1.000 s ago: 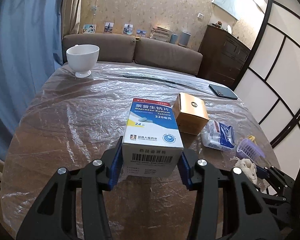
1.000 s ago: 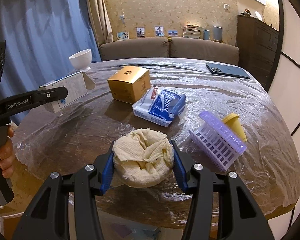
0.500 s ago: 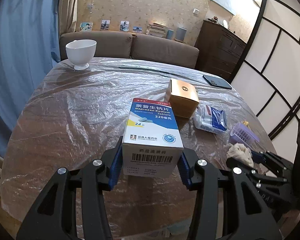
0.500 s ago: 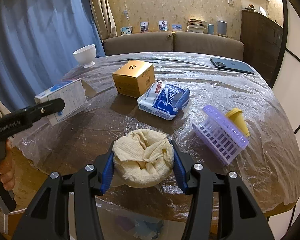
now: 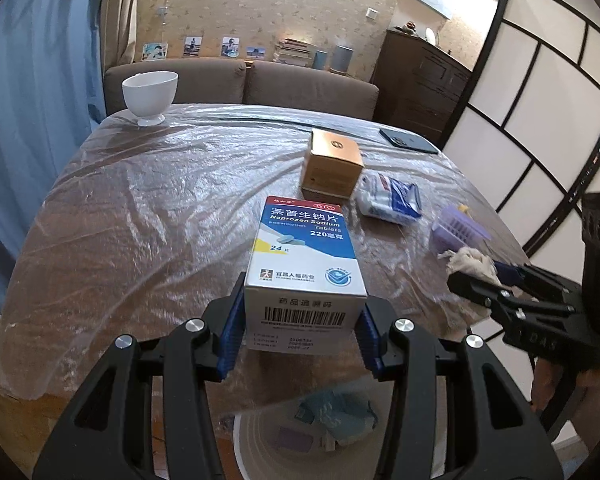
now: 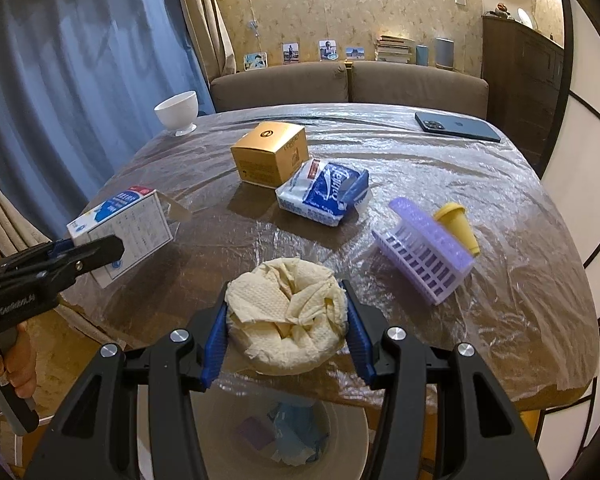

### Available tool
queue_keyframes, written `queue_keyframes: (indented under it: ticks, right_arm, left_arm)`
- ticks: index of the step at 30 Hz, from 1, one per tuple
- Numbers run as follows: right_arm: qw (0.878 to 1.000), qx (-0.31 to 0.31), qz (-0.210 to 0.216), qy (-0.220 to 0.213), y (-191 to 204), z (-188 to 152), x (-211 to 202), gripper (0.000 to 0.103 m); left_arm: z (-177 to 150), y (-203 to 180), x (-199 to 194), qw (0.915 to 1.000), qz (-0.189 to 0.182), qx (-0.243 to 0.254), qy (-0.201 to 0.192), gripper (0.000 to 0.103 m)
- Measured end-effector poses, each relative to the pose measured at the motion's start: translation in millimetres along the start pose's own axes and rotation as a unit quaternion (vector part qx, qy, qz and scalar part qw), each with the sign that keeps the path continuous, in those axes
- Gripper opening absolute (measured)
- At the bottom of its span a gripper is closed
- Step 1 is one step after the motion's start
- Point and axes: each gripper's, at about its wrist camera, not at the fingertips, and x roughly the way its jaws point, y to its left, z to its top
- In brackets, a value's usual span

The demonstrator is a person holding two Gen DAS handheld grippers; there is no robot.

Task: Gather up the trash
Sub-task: 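Lift the medicine box and cloth bundle and carry both toward the trash bin, then lower both grippers over the bin and open them, dropping box and cloth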

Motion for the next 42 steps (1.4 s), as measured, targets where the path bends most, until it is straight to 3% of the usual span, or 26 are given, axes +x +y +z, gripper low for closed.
queue_keyframes:
  ticks: [29, 42]
  right_arm:
    - [0.999, -0.003, 0.026, 0.027, 2, -34, -33, 0.050]
    - [0.998, -0.020, 0.033, 0.045, 8, -51, -39, 0.050]
  left_arm:
    - [-48, -39, -37, 0.9953, -0.067, 0.064, 0.029, 0.049]
    - [-74, -57, -39, 0.9886, -0.094, 0.095, 0.069, 0.049]
